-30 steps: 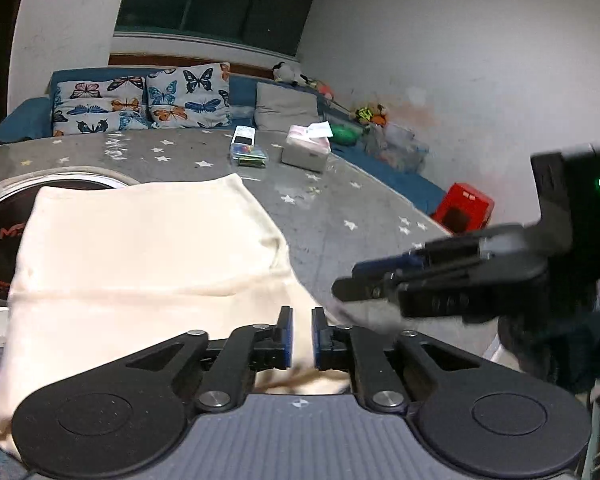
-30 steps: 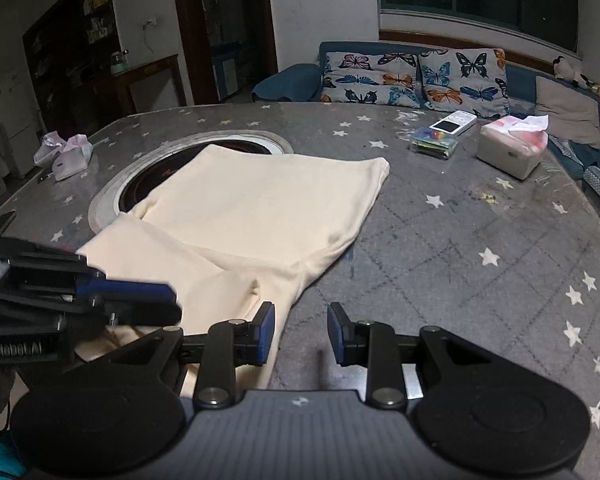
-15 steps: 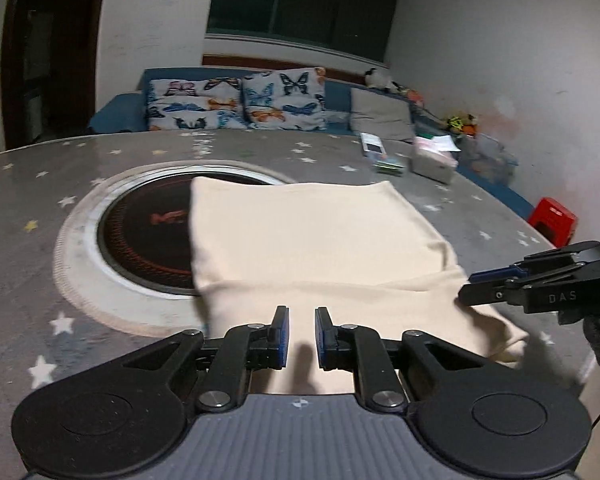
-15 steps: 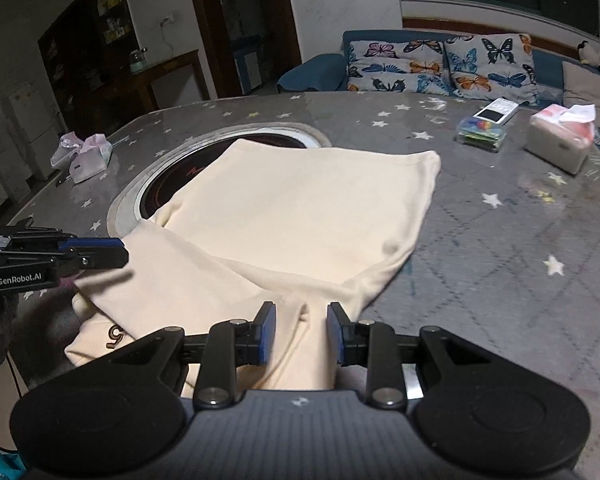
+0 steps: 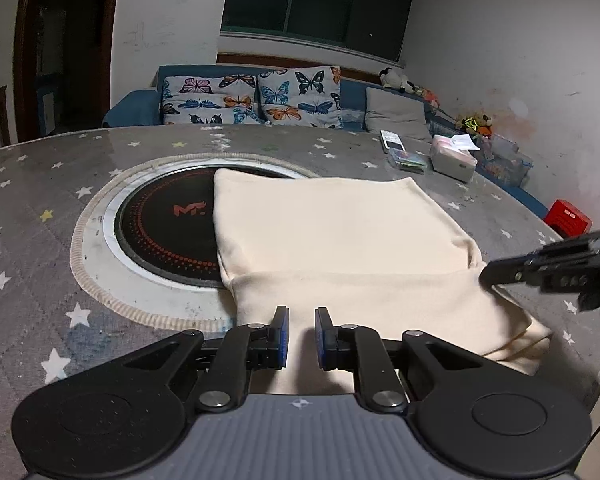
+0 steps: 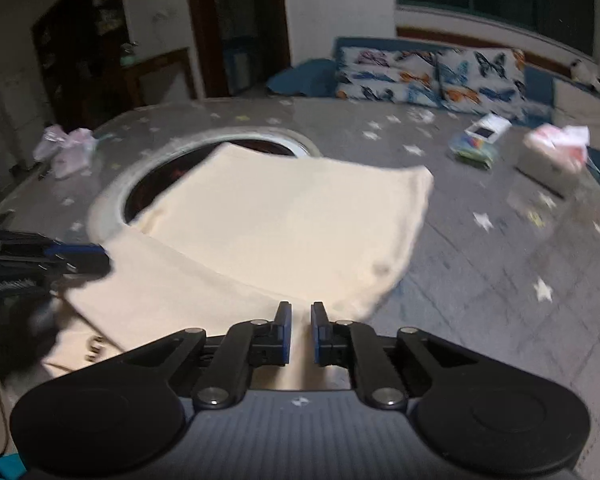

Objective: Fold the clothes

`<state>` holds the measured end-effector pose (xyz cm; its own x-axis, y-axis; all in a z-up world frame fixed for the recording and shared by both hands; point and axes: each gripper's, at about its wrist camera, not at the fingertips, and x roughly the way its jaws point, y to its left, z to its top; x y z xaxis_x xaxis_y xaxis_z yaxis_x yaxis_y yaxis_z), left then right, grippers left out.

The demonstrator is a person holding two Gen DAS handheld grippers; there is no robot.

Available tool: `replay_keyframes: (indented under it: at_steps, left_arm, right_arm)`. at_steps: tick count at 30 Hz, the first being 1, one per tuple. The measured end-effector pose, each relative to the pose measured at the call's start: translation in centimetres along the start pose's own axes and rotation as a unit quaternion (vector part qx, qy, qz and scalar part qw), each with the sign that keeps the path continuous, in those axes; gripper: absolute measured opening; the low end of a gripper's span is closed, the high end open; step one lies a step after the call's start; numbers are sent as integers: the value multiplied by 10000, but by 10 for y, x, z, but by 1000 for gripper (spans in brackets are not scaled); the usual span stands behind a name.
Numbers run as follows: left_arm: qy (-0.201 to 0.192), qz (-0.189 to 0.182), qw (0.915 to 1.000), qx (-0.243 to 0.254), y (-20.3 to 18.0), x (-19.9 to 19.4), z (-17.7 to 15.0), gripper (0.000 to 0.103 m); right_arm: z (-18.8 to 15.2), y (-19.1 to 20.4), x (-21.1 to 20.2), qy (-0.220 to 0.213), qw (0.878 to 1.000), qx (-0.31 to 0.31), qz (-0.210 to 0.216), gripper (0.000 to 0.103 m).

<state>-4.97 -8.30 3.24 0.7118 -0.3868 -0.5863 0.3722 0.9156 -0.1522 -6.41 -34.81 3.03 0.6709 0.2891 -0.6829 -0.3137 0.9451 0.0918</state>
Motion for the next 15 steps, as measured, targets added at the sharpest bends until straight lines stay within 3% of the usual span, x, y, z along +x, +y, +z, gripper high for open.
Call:
replay_keyframes:
  at_steps: [7,15]
  left_arm:
    - [73,-431,9988,237,-23,14,17,15]
    - [331,-406,9979,371,-34,49,21,15]
  right_arm:
    - [2,6,9,47,9998,-185,89,11]
    - [3,11,15,102,9992,-371,132,12]
